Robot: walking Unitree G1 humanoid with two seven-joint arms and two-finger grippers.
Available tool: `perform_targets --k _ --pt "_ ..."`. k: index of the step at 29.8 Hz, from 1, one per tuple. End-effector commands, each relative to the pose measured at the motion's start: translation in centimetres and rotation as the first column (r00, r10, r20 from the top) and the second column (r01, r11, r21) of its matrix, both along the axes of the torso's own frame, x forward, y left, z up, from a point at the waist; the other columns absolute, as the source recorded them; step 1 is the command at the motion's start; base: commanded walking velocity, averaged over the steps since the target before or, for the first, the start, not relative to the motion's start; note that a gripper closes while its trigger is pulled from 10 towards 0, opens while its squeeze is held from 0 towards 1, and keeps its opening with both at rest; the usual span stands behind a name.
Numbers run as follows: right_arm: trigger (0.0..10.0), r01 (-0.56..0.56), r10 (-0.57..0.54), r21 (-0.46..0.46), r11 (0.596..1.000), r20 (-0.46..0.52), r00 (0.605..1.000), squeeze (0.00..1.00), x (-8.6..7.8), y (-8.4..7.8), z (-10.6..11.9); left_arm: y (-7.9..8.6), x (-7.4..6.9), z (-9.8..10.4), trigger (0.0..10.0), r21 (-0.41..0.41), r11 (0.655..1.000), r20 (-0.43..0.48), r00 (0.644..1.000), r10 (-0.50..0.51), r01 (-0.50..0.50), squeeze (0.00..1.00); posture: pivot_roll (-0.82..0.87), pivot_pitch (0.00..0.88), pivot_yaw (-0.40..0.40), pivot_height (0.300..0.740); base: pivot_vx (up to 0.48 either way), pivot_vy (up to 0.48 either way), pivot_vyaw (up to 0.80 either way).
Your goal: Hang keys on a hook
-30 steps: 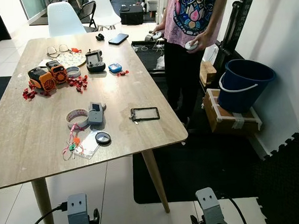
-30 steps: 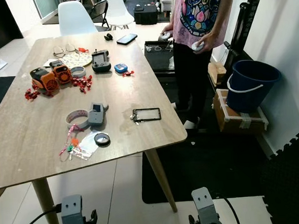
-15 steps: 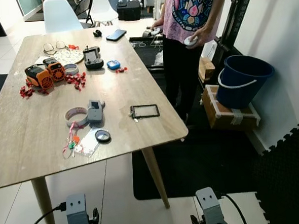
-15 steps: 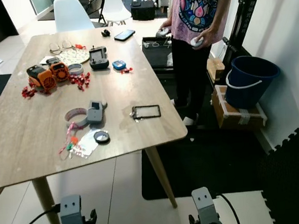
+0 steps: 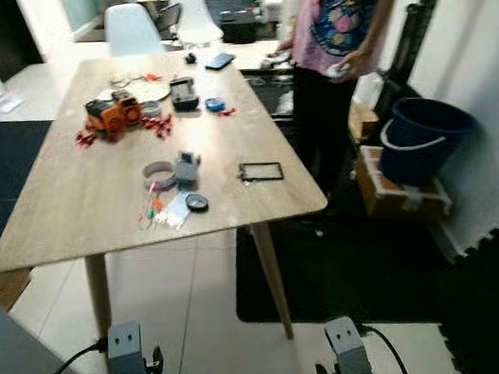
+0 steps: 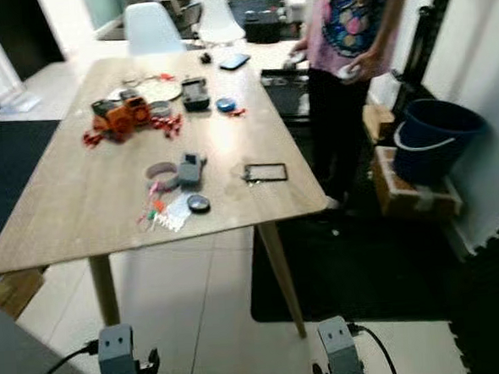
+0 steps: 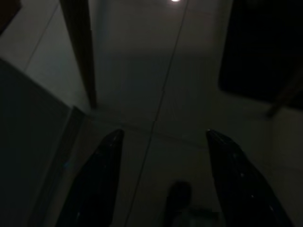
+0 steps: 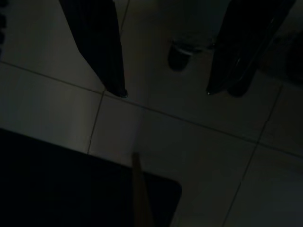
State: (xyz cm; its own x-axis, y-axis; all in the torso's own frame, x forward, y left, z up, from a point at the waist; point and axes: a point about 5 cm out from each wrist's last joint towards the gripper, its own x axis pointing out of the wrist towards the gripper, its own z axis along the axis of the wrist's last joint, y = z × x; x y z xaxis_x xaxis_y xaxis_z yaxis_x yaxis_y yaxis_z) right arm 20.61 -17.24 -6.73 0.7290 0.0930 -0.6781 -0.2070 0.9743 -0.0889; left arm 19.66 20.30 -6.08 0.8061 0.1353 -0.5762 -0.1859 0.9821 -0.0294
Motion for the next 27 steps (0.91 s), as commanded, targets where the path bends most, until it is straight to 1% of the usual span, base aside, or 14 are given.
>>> perform_targets --k 1,21,27 --pt "10.0 0.012 -0.012 0.002 1.000 -0.024 1.000 0.00 -0.63 -0.05 -0.38 0.28 0.06 0.05 10.0 0.002 1.000 -0.001 1.000 0.007 -0.007 0.00 0.06 0.077 -0.018 0.740 -0.330 0.000 0.00" --pt "10.0 0.006 -0.006 0.003 1.000 -0.025 1.000 0.00 -0.73 0.08 -0.44 0.45 -0.14 0.04 10.0 0.007 1.000 0.003 1.000 0.006 -0.006 0.00 0.06 0.075 -0.019 0.740 -0.320 0.000 0.00" --pt "10.0 0.007 -0.007 0.005 1.000 -0.023 1.000 0.00 -0.71 0.10 -0.42 0.42 -0.14 0.09 10.0 0.011 1.000 0.010 1.000 0.001 -0.001 0.00 0.06 0.082 -0.018 0.740 0.000 0.000 0.00"
